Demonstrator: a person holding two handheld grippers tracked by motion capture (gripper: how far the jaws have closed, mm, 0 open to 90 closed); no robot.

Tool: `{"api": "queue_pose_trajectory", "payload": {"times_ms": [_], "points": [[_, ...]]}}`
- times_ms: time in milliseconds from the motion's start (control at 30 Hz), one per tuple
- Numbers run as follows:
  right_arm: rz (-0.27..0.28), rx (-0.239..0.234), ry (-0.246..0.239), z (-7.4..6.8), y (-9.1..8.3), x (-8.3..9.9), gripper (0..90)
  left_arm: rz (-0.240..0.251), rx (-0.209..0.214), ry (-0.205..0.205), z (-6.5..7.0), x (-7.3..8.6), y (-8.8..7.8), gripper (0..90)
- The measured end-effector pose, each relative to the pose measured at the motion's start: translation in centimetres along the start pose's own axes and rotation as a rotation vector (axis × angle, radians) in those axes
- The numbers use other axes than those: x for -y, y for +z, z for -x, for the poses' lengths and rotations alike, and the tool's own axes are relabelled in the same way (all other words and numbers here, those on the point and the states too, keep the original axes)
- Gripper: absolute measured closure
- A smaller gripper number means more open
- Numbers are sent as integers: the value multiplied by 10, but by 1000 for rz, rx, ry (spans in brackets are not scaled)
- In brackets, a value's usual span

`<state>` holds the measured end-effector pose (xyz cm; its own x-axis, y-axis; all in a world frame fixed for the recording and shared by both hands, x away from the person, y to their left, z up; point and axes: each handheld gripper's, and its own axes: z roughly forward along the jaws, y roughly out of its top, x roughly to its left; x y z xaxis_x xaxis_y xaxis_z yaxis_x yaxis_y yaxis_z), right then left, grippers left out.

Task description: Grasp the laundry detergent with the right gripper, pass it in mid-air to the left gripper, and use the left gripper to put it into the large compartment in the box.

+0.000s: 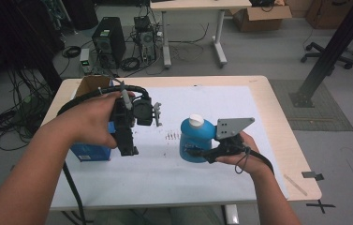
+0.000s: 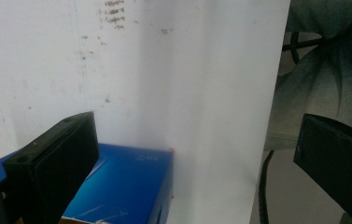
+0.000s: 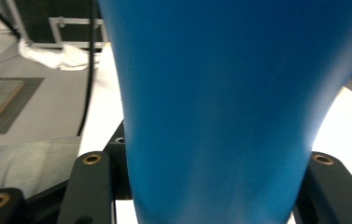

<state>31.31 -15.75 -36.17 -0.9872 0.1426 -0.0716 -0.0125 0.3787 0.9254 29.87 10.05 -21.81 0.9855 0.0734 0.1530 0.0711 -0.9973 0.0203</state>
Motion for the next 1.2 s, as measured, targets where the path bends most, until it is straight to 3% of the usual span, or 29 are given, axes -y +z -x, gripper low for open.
{"api": "queue_pose_trajectory", "payload": {"times_ms": [200,467,867,1200], "points": [[-11,-67,-23,-4,18,-4,448,5,11,13,0,-10,-3,3],[-26,-118,-25,-8,44,-1,447,1,21,35,0,-23,-7,3],[12,-153,-17,-13,71,-5,448,12,35,55,3,-35,-7,4],[31,-158,-22,-14,81,-14,447,7,34,58,6,-39,-7,4]]}}
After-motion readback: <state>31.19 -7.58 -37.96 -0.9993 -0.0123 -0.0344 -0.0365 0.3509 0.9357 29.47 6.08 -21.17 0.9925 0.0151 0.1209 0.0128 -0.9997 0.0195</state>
